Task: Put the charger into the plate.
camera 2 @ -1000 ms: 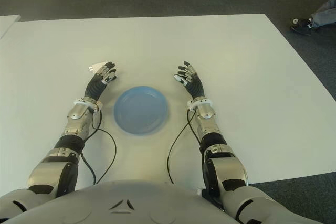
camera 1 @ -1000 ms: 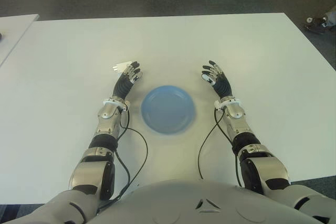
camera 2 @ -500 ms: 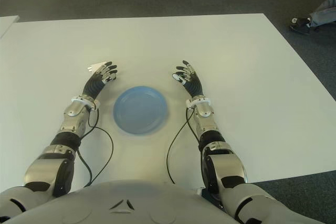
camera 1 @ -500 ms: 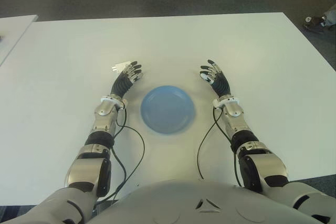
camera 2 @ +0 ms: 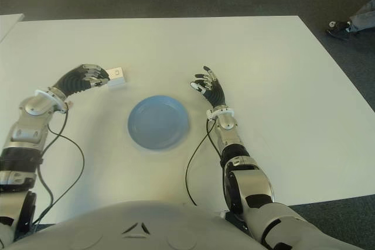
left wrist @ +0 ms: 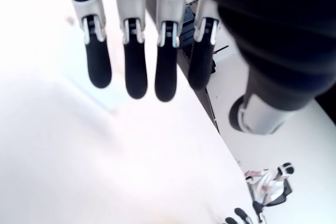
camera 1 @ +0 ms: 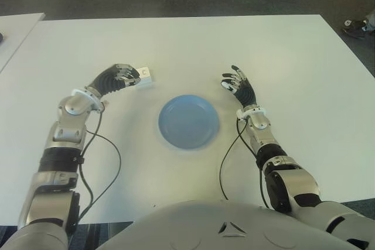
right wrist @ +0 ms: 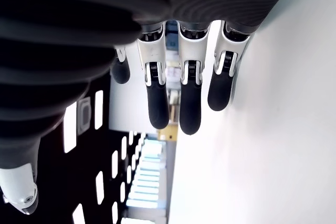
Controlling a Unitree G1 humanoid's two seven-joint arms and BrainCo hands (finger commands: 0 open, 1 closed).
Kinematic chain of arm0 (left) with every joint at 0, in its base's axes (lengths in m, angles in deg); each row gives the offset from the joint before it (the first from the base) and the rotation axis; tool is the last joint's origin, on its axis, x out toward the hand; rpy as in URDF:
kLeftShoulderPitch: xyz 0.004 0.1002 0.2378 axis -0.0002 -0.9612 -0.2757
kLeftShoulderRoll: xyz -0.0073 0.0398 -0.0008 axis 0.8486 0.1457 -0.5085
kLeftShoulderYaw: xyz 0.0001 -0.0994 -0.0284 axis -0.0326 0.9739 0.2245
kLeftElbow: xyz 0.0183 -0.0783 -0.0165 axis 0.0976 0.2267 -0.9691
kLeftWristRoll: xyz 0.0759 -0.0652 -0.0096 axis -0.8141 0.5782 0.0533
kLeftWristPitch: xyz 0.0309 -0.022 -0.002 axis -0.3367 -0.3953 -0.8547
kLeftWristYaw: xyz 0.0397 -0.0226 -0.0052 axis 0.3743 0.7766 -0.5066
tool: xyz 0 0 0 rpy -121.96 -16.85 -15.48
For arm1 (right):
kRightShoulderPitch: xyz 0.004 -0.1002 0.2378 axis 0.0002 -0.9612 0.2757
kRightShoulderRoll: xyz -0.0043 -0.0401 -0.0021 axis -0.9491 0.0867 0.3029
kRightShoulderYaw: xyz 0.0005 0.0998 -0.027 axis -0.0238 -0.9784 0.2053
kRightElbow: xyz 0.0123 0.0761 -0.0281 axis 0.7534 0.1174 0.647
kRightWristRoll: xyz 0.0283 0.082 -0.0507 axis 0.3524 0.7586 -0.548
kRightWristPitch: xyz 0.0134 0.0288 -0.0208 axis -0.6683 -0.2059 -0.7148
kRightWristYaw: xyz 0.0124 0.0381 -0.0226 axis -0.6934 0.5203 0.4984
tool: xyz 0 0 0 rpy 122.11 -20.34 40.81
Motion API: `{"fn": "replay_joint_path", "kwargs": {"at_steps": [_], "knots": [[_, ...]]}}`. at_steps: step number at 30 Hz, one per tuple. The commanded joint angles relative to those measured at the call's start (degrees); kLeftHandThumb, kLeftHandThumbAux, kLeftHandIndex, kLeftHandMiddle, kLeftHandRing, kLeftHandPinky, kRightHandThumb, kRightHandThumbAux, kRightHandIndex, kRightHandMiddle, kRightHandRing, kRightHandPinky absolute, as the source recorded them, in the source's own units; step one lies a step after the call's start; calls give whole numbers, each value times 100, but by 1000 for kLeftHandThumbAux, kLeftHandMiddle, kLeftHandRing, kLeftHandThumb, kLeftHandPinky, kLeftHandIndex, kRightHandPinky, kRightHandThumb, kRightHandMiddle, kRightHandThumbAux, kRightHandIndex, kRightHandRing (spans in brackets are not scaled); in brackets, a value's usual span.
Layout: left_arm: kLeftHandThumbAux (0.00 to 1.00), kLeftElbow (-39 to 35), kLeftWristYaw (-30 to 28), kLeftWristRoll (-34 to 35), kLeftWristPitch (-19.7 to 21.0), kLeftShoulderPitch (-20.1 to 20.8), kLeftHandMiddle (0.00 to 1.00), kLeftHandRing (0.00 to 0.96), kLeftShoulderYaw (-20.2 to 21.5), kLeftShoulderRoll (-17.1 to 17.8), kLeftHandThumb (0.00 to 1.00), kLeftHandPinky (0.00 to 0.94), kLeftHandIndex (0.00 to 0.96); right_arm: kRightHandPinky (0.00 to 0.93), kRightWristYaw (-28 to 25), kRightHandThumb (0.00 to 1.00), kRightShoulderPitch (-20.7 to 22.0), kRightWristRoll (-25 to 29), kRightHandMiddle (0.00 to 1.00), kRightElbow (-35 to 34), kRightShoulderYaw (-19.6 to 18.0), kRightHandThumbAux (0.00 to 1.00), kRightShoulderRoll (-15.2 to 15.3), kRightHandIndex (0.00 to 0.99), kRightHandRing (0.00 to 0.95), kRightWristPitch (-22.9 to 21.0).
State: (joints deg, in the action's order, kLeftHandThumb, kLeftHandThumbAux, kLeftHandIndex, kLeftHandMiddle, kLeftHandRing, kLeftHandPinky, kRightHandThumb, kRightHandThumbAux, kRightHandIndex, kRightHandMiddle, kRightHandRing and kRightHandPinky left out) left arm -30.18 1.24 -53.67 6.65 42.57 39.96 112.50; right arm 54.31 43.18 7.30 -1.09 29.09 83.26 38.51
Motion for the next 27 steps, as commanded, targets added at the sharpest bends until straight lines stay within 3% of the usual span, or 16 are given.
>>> {"fn": "replay_joint_path", "kwargs": {"at_steps": [1,5,12,21,27], "knots": [[630,-397,83,-417,130,2,400,390,-268,86,308,377,392,299,33,76,-423,-45,305,515,1,611,-136,54,316,-477],[634,344,310,-218,119,571,373,358,-161,-182,382,348,368,300,44,84,-417,-41,306,517,-6,618,-145,56,318,-469],[626,870,843,-123,-157,833,314,311,7,-474,481,311,285,303,43,99,-403,-32,309,544,-17,622,-152,59,320,-480],[611,1537,1770,-602,-1393,1076,277,276,-133,-455,468,271,222,307,38,103,-409,-25,317,550,-32,632,-164,62,325,-439],[558,1882,2445,-1230,-1803,1293,251,251,-359,-385,447,253,204,306,24,104,-397,-24,315,567,-44,640,-168,60,324,-432]]}}
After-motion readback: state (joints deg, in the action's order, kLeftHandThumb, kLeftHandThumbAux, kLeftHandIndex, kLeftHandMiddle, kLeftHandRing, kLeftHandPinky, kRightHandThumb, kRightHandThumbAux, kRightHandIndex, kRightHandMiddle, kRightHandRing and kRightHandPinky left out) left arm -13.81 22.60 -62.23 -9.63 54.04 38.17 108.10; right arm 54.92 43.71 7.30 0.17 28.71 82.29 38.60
